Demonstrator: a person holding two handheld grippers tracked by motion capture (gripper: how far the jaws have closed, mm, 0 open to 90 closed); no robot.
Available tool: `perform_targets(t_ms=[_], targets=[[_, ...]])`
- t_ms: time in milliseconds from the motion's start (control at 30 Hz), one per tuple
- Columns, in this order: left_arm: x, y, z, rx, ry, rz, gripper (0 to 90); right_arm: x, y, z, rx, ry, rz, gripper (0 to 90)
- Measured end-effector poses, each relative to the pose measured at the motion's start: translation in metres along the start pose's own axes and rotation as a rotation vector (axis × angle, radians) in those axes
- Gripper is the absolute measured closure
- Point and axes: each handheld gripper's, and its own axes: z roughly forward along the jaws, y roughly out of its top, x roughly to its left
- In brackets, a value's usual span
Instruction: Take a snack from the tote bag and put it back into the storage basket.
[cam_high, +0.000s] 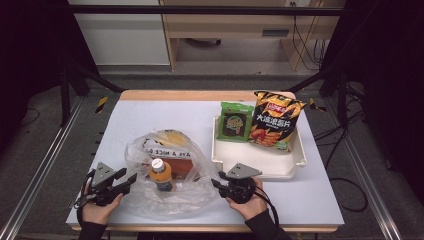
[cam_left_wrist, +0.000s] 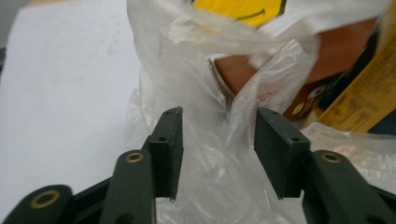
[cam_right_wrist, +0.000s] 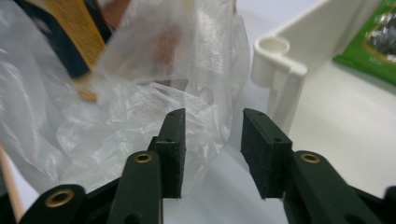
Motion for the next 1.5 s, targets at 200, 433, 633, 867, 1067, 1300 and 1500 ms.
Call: perform_targets(t_ms=[200,433,633,867,1067,1300,1500], targets=[[-0.004,0.013,-0.018,-0.084,-0.004,-0.007,45.4,0.003,0.012,-0.023,-0.088,0.030,-0.004,53.9],[-0.010,0.036,-0.033,-0.160,-0.025,0.019,48.6,0.005,0.038,-0.041,-0.195,0.026,-0.010,51.4],[-0.014,0.062,-0.023,-0.168,-0.038,0.046,62.8,0.015,0.064,-0.029,-0.247,0.057,-0.031,64.0],[-0.018,0.077,0.021,-0.092,-0.071,0.048,78.1,0.033,0.086,0.013,-0.220,0.118,-0.036,80.9],[-0.014,0.064,0.051,-0.002,-0.112,0.039,81.2,0.033,0.087,0.054,-0.100,0.090,-0.045,83.5],[-0.003,0.041,0.053,0.049,-0.083,0.013,81.1,0.021,0.065,0.067,0.020,0.051,-0.058,76.1],[0.011,0.032,0.045,0.056,-0.064,-0.009,80.5,0.014,0.053,0.064,0.027,0.048,-0.080,59.2]])
